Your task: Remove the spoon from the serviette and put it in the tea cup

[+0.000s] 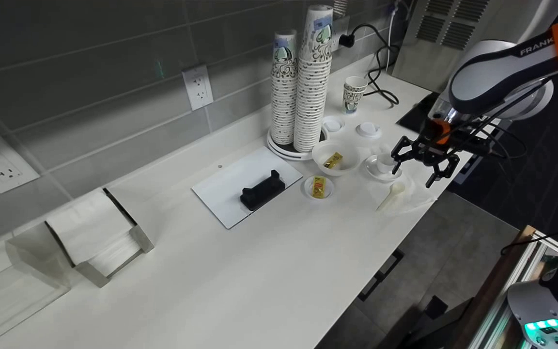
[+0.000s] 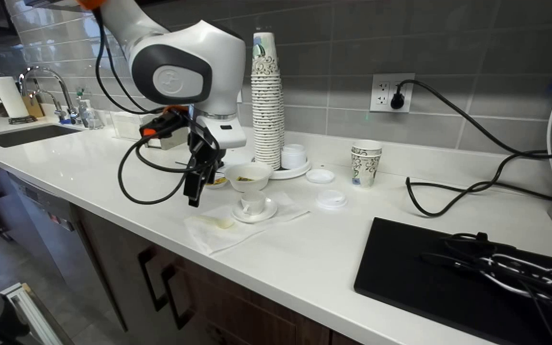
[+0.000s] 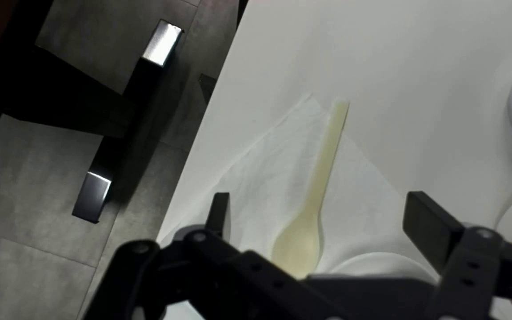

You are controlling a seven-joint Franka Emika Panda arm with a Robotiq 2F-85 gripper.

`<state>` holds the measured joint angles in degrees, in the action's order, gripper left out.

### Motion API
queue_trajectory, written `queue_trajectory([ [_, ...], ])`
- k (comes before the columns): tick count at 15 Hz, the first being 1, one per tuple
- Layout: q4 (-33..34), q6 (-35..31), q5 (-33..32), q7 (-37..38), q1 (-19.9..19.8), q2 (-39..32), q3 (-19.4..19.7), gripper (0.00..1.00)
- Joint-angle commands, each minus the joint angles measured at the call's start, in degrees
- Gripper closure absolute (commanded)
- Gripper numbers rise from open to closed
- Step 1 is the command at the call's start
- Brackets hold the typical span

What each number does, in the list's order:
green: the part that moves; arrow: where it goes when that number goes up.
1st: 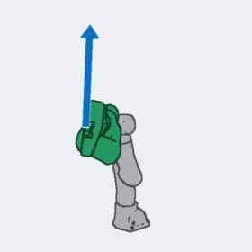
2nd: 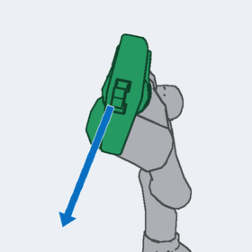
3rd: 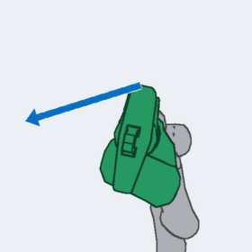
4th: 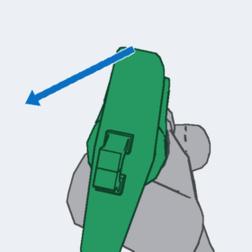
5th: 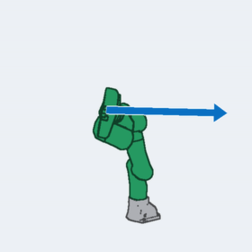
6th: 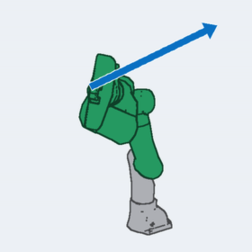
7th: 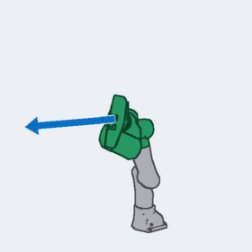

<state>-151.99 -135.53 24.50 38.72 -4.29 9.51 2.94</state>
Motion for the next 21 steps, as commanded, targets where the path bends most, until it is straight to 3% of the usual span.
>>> queue_trajectory([
  [1,2.16,2.75,2.29,-3.19,-0.92,-3.72,1.92,0.0],
  [10,7.58,3.81,12.36,-12.99,-1.87,-13.02,4.64,0.0],
  [21,13.07,13.02,14.31,-9.36,-1.81,-20.73,4.41,0.0],
])
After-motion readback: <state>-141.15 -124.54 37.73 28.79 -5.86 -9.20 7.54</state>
